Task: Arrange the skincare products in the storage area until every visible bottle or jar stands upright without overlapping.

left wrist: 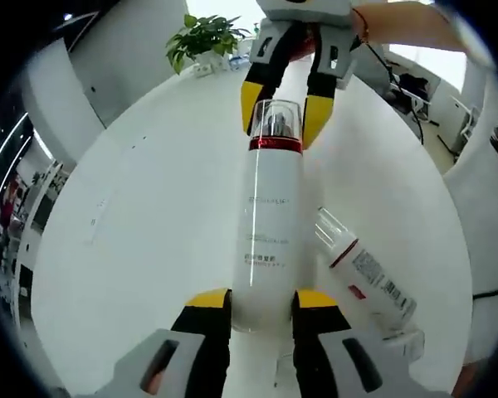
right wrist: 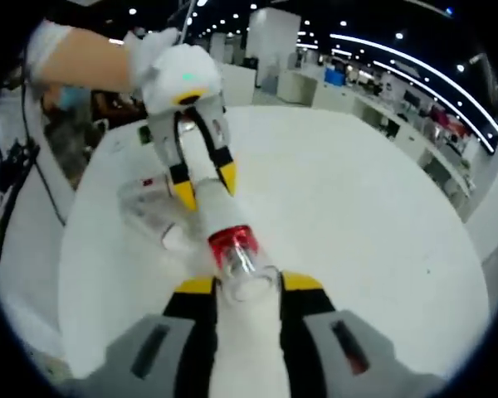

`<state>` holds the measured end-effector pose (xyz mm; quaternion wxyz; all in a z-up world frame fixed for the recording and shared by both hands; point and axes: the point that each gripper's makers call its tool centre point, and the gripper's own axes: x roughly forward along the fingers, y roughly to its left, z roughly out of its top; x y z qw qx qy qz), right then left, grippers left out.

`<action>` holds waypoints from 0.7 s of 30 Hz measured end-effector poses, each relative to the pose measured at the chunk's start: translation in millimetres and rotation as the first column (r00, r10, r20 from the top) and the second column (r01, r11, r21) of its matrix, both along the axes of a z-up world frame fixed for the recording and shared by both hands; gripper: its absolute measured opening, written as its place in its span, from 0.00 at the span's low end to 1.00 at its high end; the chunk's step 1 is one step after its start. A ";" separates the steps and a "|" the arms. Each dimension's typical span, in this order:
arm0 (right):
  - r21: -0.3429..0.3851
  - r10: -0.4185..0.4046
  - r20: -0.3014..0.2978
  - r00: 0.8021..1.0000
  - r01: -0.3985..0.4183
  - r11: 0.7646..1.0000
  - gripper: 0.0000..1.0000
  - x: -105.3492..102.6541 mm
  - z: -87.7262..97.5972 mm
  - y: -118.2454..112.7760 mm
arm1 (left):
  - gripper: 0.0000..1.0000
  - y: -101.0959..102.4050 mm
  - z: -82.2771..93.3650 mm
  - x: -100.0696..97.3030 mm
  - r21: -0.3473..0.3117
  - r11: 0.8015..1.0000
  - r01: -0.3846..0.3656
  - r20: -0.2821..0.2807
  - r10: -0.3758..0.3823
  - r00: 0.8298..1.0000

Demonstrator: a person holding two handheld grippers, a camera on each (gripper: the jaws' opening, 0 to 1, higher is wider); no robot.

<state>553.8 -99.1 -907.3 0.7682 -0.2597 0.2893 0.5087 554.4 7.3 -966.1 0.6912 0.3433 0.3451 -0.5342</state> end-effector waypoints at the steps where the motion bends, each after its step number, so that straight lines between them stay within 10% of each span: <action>1: -0.003 0.006 0.002 1.000 -0.006 1.000 0.25 -0.7 1.9 1.1 | 0.26 -0.3 0.2 -0.3 -0.009 1.000 0.000 0.002 0.000 1.000; 21: 0.040 0.140 0.091 0.986 -0.144 0.989 0.25 0.9 63.0 53.2 | 0.25 2.5 -1.4 -2.3 -0.133 0.990 -0.050 -0.076 0.040 0.996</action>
